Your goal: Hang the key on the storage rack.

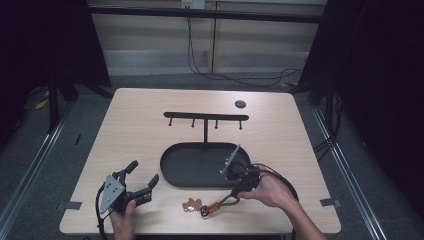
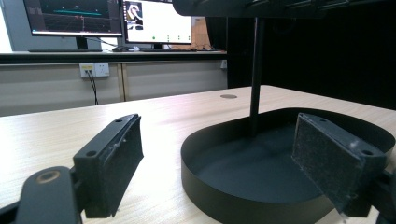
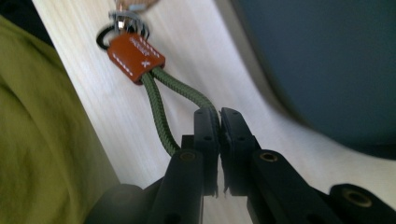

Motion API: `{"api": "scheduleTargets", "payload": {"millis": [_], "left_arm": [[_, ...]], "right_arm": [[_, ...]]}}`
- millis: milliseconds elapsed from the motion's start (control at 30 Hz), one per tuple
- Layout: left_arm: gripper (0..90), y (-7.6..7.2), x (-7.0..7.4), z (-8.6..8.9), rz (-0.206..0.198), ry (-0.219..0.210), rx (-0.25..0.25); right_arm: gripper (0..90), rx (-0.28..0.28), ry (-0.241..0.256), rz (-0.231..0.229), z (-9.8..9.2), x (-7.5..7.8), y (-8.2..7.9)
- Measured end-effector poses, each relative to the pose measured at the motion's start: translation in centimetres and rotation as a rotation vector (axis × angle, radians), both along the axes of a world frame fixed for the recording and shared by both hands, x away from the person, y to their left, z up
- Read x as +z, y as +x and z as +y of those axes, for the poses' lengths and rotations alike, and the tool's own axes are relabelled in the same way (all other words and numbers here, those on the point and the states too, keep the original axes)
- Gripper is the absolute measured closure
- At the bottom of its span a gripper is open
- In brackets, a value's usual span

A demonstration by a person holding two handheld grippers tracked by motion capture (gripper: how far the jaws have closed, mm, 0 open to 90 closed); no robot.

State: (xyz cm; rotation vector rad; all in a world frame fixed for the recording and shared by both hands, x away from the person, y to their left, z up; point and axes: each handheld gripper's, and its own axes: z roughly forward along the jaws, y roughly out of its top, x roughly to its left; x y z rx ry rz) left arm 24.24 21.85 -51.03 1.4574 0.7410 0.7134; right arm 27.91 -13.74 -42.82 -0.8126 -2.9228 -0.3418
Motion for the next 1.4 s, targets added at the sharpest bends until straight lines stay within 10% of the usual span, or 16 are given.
{"api": "scheduleTargets", "payload": {"millis": [700,1400], "left_arm": [[15.8,0.0,0.0,0.0,-0.002,-0.002,-0.001],[15.9,0.0,0.0,0.0,-0.002,-0.001,-0.001]], "right_arm": [[86.3,0.053,-0.052,0.063,3.5,5.6,2.9],[86.3,0.102,-0.042,0.022,4.9,11.3,3.9]]}}
